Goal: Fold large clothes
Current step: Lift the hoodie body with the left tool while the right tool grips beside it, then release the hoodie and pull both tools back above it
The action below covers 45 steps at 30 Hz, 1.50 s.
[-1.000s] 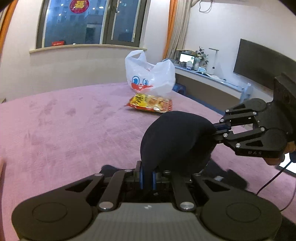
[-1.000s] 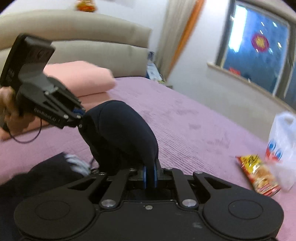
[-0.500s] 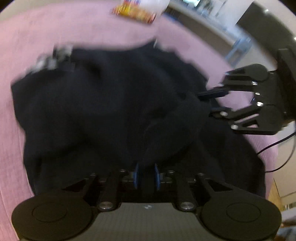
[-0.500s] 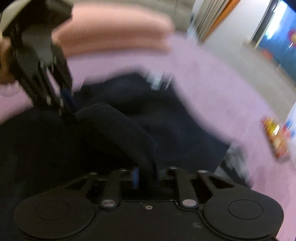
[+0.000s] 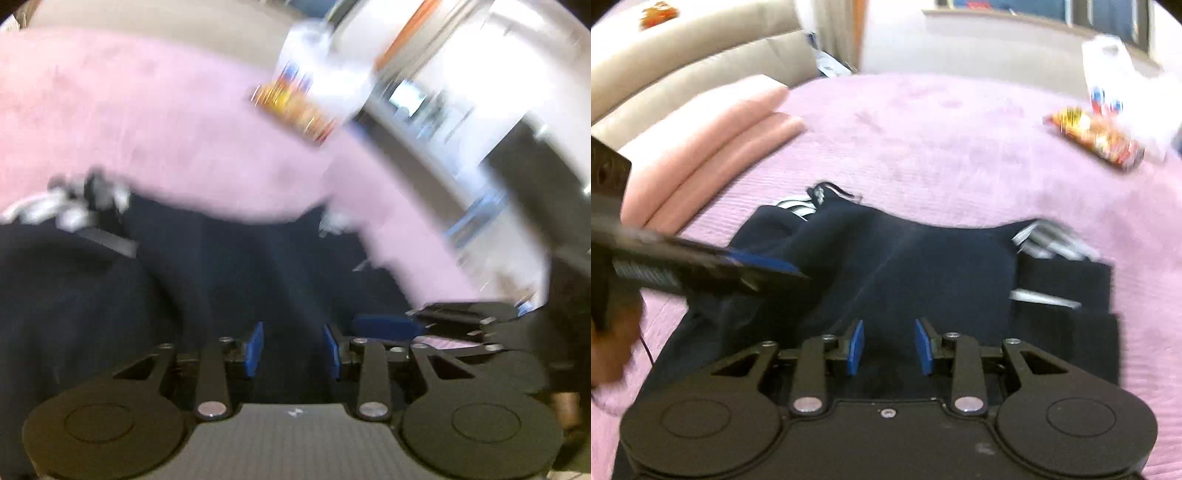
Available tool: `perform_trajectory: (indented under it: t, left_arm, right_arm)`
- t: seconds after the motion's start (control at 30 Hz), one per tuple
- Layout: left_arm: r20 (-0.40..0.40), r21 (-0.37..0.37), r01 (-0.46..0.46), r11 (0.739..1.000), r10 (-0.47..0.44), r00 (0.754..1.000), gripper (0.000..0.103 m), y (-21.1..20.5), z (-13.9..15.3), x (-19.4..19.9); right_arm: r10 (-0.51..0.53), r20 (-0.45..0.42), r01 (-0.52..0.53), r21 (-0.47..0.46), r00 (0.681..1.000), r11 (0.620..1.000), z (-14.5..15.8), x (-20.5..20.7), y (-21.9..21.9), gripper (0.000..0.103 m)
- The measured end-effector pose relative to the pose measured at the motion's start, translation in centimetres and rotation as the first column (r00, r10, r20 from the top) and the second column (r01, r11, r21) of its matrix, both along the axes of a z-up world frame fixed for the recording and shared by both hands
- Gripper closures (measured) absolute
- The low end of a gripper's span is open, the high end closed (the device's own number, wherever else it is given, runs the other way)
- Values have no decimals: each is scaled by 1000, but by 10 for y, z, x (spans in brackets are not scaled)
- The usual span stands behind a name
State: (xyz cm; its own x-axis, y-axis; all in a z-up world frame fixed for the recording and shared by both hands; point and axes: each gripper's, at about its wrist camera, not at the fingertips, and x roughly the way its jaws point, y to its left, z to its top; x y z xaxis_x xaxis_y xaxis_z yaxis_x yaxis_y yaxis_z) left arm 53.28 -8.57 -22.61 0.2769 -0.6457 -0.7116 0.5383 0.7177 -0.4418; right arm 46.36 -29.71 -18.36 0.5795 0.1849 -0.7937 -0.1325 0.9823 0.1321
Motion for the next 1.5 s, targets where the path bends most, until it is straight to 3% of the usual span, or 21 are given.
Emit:
perform_trajectory:
  t: [0.03,0.07,0.13,0.2,0.27,0.37,0.43,0.53,0.6,0.67,0.73,0.8,0.83,0.97,1.03,1.13,1.17,1.23,1.37,1.5]
  left_arm:
    - [26,99,-37,994,35,999,91,0,-11,1]
    - [36,141,-87,986,83,996,93,10,-19,3]
    - [-29,77,-189,979,192,981,100,48,-28,10]
    - [-120,-30,-268,963,263,957,100,89,-35,10]
    - [-151,-48,-298,953,288,946,99,104,-35,2]
    - [-138,-36,-296,954,289,947,93,110,-21,-8]
    - [-135,-76,-300,951,288,948,90,112,-10,-20]
    - [-134,-131,-300,945,283,950,85,105,5,-44]
    - [-131,-116,-288,951,273,953,85,92,12,-50]
    - [-134,-81,-281,956,269,954,83,81,7,-59]
    - [-183,-69,-290,955,273,944,83,73,-9,-69]
    - [-224,-11,-300,954,290,930,85,63,-30,-71]
    - [-224,18,-306,952,302,927,92,60,-36,-79]
    - [-232,-7,-352,936,341,911,90,71,-26,-109]
    - [-214,23,-336,942,333,919,87,74,-20,-130]
    - [-176,93,-280,956,292,940,87,72,-11,-157]
    - [-187,86,-274,958,285,940,86,75,-10,-166]
    - [-212,70,-276,959,285,935,85,81,-10,-180]
    - [-186,81,-246,966,257,948,85,86,-10,-197]
    - [-120,71,-203,977,211,970,84,91,-1,-219]
  right_arm:
    - [6,-37,-7,-13,999,1000,-12,-1,2,66]
    - [6,-60,-9,-43,998,999,-23,-5,3,67]
    - [27,-59,-31,-67,998,997,-31,-20,-2,71]
    - [31,-83,-39,-99,996,994,-30,-35,-6,72]
    - [7,-144,-24,-115,990,993,-34,-43,-10,72]
    - [-20,-137,9,-85,990,996,-12,-56,-9,70]
    - [-13,-58,10,-65,998,998,11,-57,-2,66]
    - [16,22,-17,56,1000,998,28,-42,13,64]
    - [30,11,-31,83,999,996,21,-31,31,64]
    - [56,-12,-55,36,998,998,3,-34,47,65]
    - [55,-53,-56,-4,997,998,-18,-42,53,79]
    - [59,-124,-62,-21,991,998,-36,-59,49,80]
    - [57,-132,-61,-26,990,998,-40,-67,47,83]
    - [88,-139,-90,-10,986,996,-31,-97,29,88]
    - [81,-208,-81,8,975,997,-31,-104,18,86]
    - [51,-229,-44,35,972,998,-25,-126,-1,84]
    - [21,-207,-15,32,978,999,-18,-135,-9,84]
    - [-64,-185,71,31,981,997,-5,-160,-23,70]
    - [-216,-198,228,40,956,973,5,-196,-45,69]
    - [-255,-196,274,75,947,959,9,-212,-33,68]
